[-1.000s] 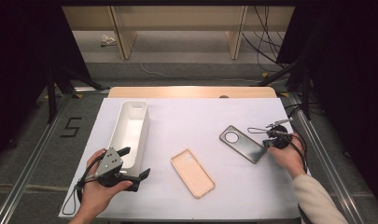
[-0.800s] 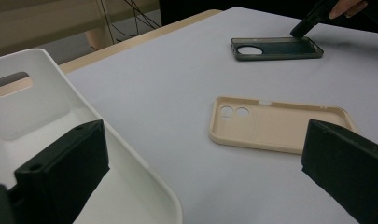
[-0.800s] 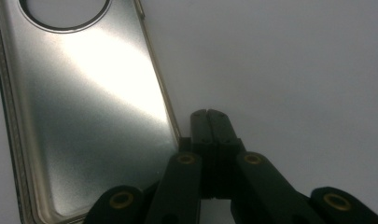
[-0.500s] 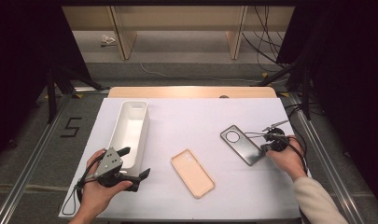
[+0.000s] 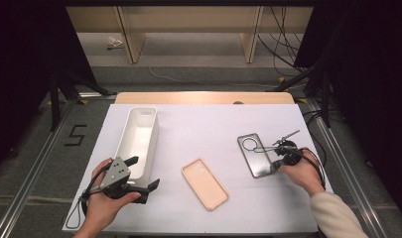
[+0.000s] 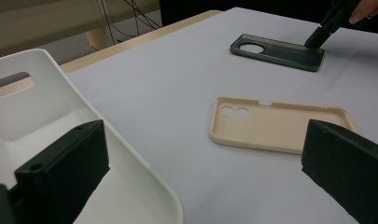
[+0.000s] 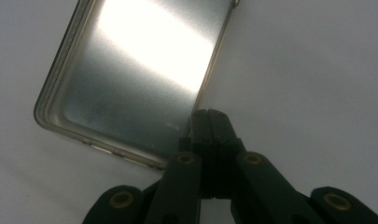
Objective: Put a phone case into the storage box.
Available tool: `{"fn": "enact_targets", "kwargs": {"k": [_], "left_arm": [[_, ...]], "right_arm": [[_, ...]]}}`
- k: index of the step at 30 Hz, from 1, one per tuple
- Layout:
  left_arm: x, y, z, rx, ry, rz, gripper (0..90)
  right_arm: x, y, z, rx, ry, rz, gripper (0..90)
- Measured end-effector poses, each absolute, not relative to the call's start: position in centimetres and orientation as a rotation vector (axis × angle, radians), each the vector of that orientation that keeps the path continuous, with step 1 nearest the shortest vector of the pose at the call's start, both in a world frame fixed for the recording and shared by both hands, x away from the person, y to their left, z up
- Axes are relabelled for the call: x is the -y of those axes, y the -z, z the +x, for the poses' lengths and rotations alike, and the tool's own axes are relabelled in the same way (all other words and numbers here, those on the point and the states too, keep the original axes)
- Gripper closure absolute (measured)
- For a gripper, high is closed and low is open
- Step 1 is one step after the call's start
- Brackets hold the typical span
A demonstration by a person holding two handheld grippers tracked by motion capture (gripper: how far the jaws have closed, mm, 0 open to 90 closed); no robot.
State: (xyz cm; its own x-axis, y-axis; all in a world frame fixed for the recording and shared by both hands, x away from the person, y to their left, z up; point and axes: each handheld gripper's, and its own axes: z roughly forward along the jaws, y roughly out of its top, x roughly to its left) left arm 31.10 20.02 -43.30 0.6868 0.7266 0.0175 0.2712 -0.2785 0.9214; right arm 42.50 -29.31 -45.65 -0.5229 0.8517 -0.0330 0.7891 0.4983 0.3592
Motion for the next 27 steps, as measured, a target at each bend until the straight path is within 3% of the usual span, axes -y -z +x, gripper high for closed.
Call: {"fn": "enact_targets", "kwargs": {"k": [18,21,23,27], "left_arm": [[-20.0,43.3,31.1,-0.782,-0.545,1.849,0.2],[-20.0,43.2,31.1,-0.782,-0.545,1.848,0.1],[-20.0,43.3,31.1,-0.782,-0.544,1.848,0.2],[-20.0,43.3,31.1,-0.783,-0.542,1.847,0.2]], "right_arm": [[28.0,45.6,42.0,-2.597,-0.439,1.374,90.0],[28.0,45.4,42.1,-2.618,-0.42,1.29,86.3],[28.1,44.7,42.2,-2.636,-0.405,1.123,75.6],[27.7,43.9,42.1,-2.671,-0.373,0.86,65.0]]}}
